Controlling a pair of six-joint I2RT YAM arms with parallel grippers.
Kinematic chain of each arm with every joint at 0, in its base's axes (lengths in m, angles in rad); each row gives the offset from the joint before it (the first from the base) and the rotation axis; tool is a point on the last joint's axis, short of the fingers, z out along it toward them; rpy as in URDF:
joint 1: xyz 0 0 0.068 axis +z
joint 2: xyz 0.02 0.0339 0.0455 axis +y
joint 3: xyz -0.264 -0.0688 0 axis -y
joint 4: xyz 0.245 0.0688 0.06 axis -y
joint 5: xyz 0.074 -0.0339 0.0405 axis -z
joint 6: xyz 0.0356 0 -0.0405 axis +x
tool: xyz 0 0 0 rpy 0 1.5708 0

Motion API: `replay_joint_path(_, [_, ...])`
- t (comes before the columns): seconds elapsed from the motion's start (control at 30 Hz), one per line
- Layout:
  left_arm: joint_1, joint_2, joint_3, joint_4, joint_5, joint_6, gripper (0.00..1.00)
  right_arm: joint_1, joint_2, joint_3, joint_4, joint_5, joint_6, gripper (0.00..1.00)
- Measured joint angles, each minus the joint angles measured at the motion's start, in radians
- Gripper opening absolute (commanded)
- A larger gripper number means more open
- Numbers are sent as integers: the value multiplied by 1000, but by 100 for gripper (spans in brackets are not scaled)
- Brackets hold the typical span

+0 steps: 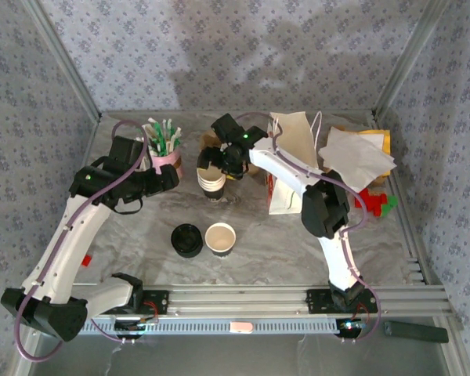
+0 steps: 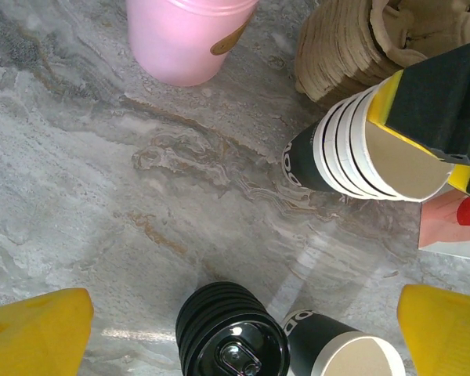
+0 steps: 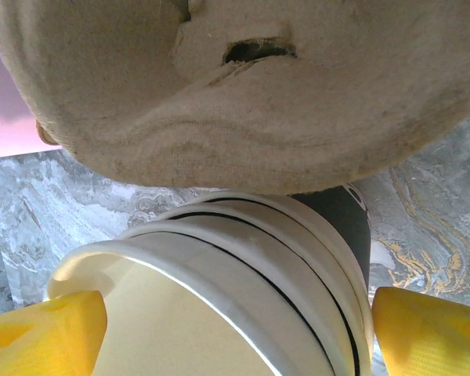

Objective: Pack the takeout coffee

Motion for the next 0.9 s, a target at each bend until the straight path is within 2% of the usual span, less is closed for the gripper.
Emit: replay_joint_path(0.9, [8, -2, 69, -38, -31, 18, 100, 74, 80, 88, 23, -83, 11, 83])
